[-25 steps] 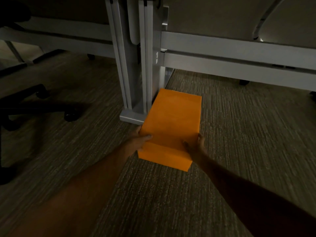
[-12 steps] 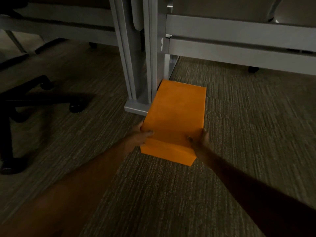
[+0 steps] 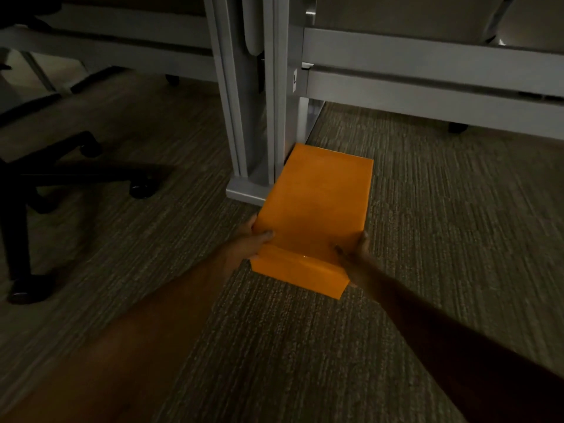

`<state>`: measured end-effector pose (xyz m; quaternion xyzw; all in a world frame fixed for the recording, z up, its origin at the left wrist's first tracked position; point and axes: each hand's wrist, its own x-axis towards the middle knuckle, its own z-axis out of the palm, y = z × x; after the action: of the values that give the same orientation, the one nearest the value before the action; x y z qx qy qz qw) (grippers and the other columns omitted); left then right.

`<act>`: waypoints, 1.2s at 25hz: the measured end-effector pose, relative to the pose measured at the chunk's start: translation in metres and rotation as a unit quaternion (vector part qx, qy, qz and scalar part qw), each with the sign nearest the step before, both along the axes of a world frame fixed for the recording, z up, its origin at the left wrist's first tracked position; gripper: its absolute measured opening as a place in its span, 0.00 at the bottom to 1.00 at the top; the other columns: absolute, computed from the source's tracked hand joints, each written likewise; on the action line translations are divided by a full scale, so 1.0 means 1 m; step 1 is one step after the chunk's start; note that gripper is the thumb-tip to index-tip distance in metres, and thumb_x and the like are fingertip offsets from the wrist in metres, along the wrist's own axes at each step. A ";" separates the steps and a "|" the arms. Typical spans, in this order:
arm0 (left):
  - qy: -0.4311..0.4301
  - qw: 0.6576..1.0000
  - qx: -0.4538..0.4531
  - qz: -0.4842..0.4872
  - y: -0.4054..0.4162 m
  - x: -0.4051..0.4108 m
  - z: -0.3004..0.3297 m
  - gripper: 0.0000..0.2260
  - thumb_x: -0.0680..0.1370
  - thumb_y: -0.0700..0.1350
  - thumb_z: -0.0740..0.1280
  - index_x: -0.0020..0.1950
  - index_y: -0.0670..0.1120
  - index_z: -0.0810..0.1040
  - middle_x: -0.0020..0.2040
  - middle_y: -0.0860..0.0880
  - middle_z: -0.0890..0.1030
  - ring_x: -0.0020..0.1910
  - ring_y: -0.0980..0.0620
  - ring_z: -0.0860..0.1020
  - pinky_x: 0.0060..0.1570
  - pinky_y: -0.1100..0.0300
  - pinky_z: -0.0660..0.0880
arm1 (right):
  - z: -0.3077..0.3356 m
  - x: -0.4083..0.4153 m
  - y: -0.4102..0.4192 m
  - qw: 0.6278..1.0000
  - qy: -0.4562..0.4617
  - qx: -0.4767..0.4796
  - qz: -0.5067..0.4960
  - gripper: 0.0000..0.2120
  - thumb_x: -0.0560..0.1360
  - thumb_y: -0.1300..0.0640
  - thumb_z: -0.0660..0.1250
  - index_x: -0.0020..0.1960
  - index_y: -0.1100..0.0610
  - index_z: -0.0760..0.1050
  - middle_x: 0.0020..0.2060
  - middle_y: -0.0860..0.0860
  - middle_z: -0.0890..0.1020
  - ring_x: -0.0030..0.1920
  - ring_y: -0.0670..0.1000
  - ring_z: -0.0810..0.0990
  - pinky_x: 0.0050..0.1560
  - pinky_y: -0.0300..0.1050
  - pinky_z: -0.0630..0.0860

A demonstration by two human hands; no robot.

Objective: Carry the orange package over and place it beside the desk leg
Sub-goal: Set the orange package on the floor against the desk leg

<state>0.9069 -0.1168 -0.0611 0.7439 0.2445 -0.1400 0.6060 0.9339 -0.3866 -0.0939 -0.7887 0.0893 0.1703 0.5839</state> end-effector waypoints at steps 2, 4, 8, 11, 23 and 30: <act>-0.003 1.000 0.003 0.005 0.004 0.004 0.002 0.37 0.78 0.50 0.71 0.81 0.57 0.53 0.78 0.47 0.64 0.71 0.40 0.70 0.58 0.43 0.77 | -0.004 -0.001 0.006 1.000 -0.005 0.004 -0.002 0.51 0.75 0.49 0.73 0.80 0.44 0.37 0.79 0.57 0.57 0.76 0.66 0.62 0.69 0.72 0.66; 0.000 1.000 0.023 0.000 0.005 0.008 0.001 0.36 0.78 0.50 0.70 0.81 0.57 0.53 0.78 0.47 0.65 0.71 0.40 0.70 0.56 0.44 0.78 | -0.005 0.005 0.007 1.000 0.008 0.000 0.004 0.52 0.75 0.48 0.73 0.80 0.43 0.34 0.80 0.57 0.55 0.77 0.66 0.61 0.69 0.74 0.65; -0.011 0.998 0.056 0.000 -0.008 0.008 -0.003 0.35 0.78 0.51 0.71 0.80 0.57 0.55 0.77 0.47 0.65 0.70 0.40 0.70 0.55 0.42 0.79 | 0.003 0.015 -0.004 1.000 0.006 -0.009 0.018 0.51 0.78 0.52 0.70 0.80 0.48 0.32 0.80 0.59 0.53 0.76 0.66 0.61 0.67 0.62 0.70; -0.022 0.997 0.070 -0.006 -0.013 0.008 -0.005 0.37 0.78 0.52 0.70 0.81 0.57 0.53 0.78 0.47 0.63 0.71 0.39 0.69 0.53 0.45 0.78 | 0.010 0.018 -0.007 0.996 -0.017 -0.071 0.053 0.57 0.72 0.40 0.73 0.81 0.48 0.32 0.81 0.55 0.47 0.77 0.63 0.59 0.69 0.60 0.70; -0.124 0.968 0.122 -0.180 0.007 0.015 -0.034 0.57 0.67 0.53 0.79 0.78 0.66 0.37 0.81 0.50 0.57 0.77 0.46 0.63 0.71 0.37 0.64 | -0.015 0.018 -0.028 0.872 -0.204 -0.348 0.277 0.62 0.69 0.50 0.79 0.80 0.48 0.33 0.78 0.58 0.29 0.79 0.67 0.55 0.62 0.61 0.78; -0.118 0.949 0.191 -0.222 0.008 0.014 -0.030 0.58 0.69 0.52 0.78 0.80 0.57 0.34 0.83 0.47 0.48 0.79 0.43 0.57 0.74 0.39 0.59 | -0.013 0.019 -0.028 0.857 -0.191 -0.383 0.286 0.63 0.69 0.46 0.78 0.79 0.44 0.29 0.78 0.55 0.27 0.78 0.68 0.59 0.63 0.60 0.77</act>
<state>0.9208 -0.1092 -0.0912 0.8923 0.0225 -0.1327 0.4309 0.9526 -0.4150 -0.1065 -0.9578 -0.1957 0.1283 0.1672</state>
